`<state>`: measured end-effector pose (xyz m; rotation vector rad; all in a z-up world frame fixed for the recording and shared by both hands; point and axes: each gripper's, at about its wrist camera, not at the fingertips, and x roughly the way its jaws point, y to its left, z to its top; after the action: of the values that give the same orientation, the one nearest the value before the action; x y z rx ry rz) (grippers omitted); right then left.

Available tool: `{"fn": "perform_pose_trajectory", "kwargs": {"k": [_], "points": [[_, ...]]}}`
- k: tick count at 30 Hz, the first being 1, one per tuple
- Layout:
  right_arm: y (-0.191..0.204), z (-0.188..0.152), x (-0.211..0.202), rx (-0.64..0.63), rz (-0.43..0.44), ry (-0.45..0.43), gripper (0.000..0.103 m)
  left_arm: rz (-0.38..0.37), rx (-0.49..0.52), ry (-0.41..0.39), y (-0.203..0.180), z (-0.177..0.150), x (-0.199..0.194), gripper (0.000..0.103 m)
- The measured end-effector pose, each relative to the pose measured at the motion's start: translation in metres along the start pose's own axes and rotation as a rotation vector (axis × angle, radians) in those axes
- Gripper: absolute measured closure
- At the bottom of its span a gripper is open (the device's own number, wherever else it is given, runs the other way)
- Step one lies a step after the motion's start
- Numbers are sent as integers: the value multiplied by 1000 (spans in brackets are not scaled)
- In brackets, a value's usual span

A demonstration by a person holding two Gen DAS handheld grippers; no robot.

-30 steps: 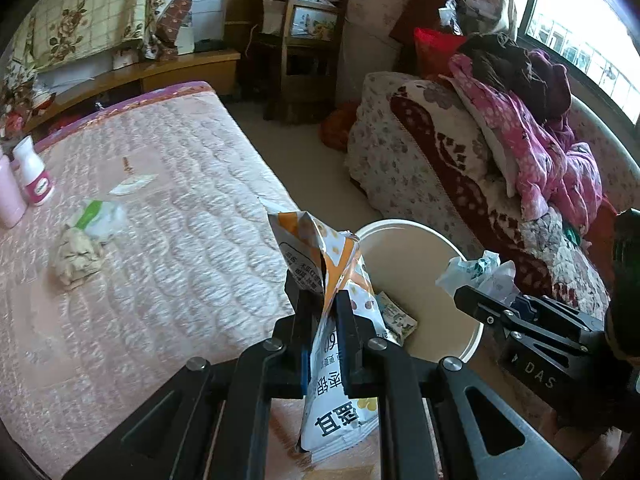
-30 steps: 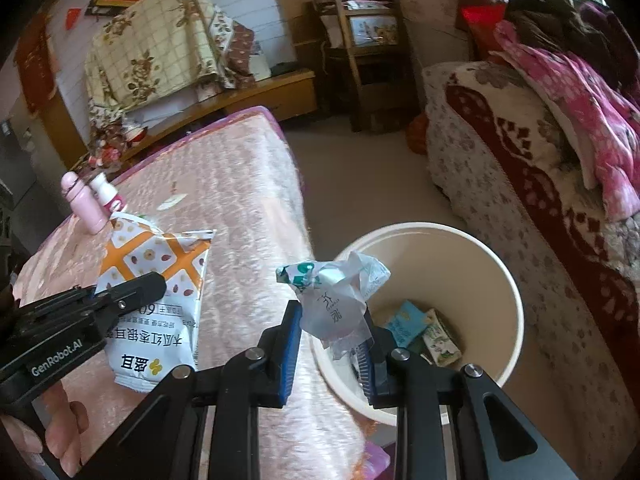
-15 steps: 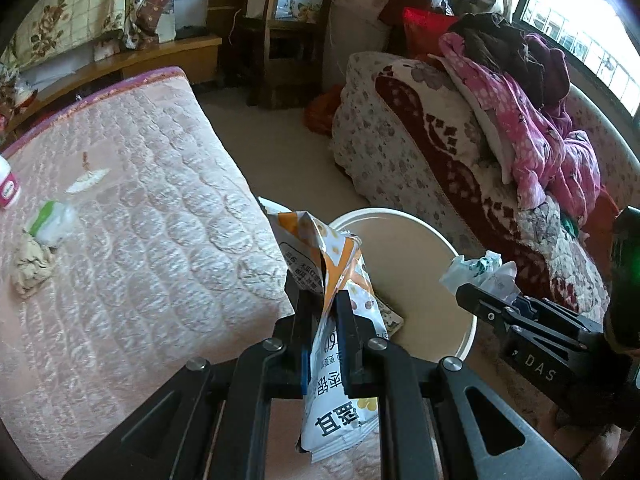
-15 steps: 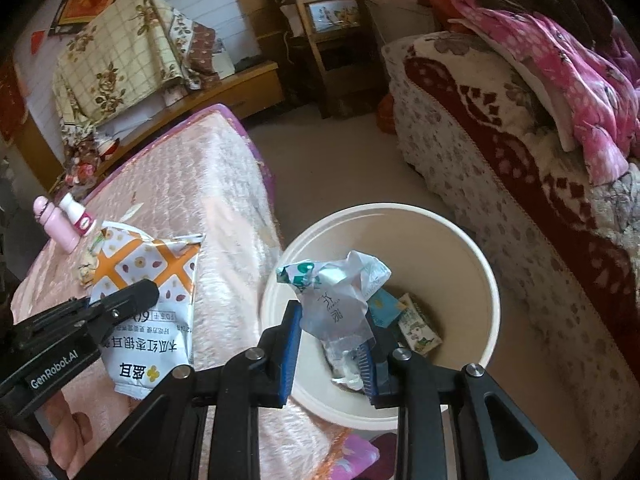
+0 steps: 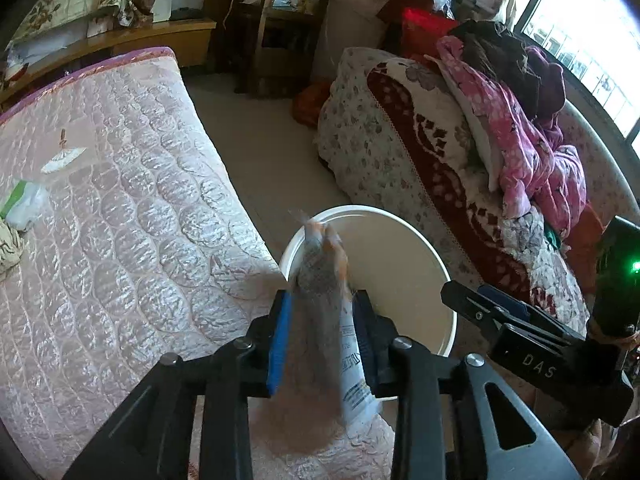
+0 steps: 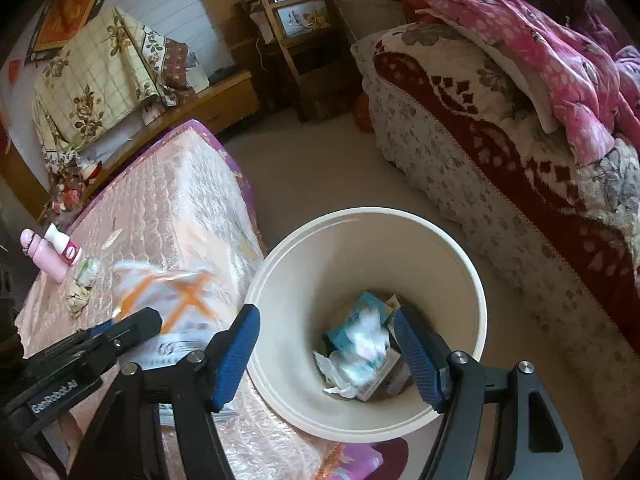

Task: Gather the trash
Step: 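Carry snack bag and wrapper over the cream bucket and open both tools, then move both tools back toward the crumpled paper and tissue pack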

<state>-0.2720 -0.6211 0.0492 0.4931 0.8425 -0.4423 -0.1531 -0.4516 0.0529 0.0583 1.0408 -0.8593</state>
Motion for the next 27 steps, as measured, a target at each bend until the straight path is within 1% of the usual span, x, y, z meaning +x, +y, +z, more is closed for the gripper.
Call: {"fn": "perform_pose_trajectory", "kwargs": {"k": [4, 11, 17, 19, 23, 27], "points": [[2, -1, -1, 2, 3, 2, 29, 10, 5, -9, 4, -3, -7, 69], [16, -4, -6, -36, -8, -3, 29, 41, 2, -24, 16, -9, -20, 69], [37, -9, -10, -74, 13, -4, 29, 122, 7, -58, 32, -16, -36, 69], [45, -12, -9, -81, 22, -4, 29, 139, 1, -64, 39, -18, -42, 68], [62, -17, -7, -101, 38, 2, 29, 169, -22, -84, 55, -21, -54, 63], [82, -22, -8, -129, 55, 2, 29, 201, -39, -106, 71, -25, -67, 62]]}}
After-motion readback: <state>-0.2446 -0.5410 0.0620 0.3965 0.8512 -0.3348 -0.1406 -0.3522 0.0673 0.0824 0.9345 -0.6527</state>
